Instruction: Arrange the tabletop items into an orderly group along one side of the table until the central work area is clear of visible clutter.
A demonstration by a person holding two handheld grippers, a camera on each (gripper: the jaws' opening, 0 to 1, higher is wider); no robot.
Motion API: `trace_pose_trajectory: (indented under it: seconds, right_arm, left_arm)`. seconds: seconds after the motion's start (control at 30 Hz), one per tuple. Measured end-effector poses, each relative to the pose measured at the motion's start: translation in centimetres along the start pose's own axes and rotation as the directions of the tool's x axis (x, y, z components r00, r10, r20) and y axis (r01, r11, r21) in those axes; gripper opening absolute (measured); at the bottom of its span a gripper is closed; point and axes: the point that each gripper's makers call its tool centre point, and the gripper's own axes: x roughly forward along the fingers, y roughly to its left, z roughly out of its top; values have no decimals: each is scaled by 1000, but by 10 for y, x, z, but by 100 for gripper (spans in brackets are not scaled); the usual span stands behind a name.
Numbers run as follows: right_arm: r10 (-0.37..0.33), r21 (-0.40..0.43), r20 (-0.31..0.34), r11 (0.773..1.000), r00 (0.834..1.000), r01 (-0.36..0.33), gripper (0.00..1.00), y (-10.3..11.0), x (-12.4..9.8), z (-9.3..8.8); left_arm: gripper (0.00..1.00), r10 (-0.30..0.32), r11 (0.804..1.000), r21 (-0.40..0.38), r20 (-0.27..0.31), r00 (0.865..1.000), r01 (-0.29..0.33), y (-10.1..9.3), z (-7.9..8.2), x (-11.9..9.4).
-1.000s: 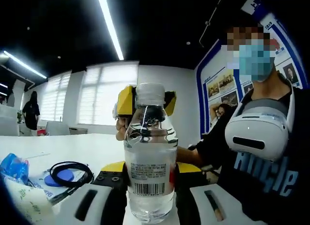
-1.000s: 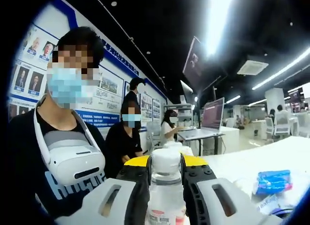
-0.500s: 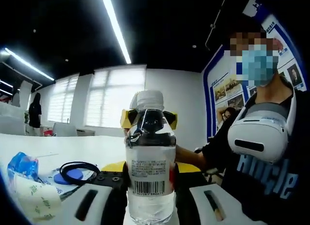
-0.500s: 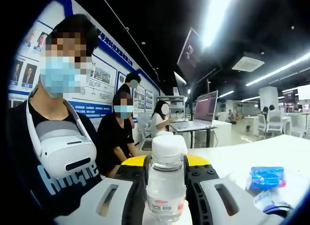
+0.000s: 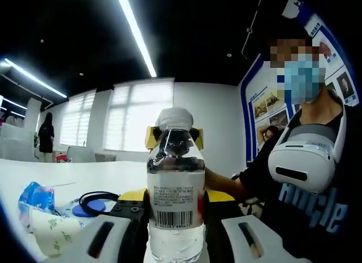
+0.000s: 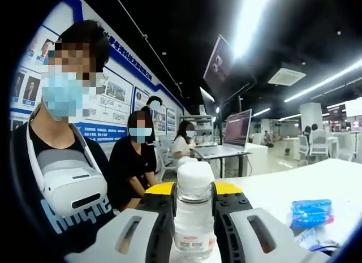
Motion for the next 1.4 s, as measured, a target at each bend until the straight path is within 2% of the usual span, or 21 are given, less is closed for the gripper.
trace_pose_trajectory:
  seconds: [0.2,0.4,0.8,1.4]
  right_arm:
    - [-6,0,-26,1000,1000,6,19,-6,11,-3]
    - [-15,4,-27,1000,1000,15,18,-14,30,2]
    - [-6,-14,-56,1000,998,5,18,-23,52,5]
    - [6,-33,-62,999,998,-8,18,-29,64,11]
  left_arm:
    - [35,33,999,13,-33,999,-32,6,-1,-12]
    - [35,65,998,13,-20,998,-65,16,7,-29]
    - [35,97,995,34,-19,995,-96,27,13,-49]
    - [35,122,991,56,-31,992,-121,37,22,-62]
